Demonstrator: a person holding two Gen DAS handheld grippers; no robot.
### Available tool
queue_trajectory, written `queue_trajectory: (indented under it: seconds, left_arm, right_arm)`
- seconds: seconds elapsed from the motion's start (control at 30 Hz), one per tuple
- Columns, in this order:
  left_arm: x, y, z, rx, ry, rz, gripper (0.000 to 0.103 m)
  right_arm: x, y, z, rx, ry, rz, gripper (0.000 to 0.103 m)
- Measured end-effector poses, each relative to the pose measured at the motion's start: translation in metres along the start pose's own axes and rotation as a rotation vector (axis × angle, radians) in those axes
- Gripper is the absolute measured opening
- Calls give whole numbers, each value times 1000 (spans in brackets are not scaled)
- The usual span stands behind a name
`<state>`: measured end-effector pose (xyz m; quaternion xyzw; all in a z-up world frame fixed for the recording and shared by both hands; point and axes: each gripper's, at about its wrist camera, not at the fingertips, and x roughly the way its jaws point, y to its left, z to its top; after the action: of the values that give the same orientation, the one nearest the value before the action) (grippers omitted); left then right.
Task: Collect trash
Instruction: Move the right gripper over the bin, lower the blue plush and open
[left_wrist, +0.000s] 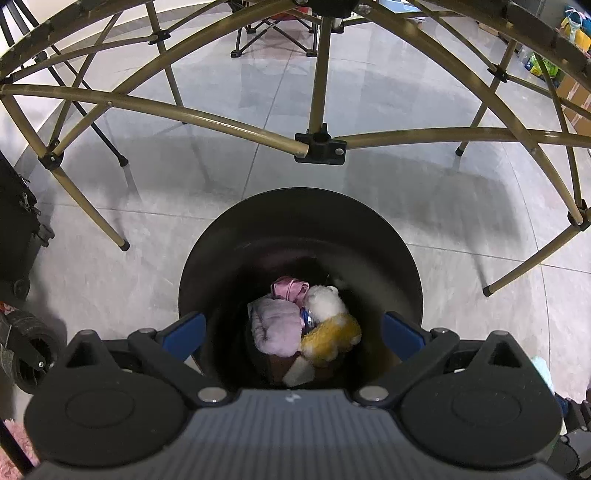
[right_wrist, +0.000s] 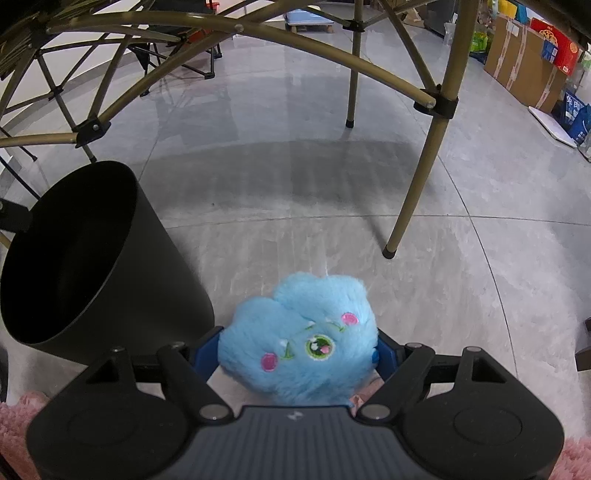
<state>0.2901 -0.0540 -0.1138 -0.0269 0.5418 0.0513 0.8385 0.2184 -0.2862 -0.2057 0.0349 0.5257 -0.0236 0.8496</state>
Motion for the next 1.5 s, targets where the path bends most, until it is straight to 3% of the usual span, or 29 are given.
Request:
queue_trajectory:
  seconds: [0.7, 1.13, 1.5]
  left_arm:
    - [-17, 25, -10, -11, -40, 8, 103]
    - [-30, 63, -19, -52, -71, 17, 103]
    - [-37, 101, -25, -110, -82, 20, 103]
  right_arm:
    - [-20, 31, 5, -62, -37, 16, 80]
    - [-45, 60, 16, -61, -53, 29, 80]
    - [-73, 94, 37, -96, -136, 68, 80]
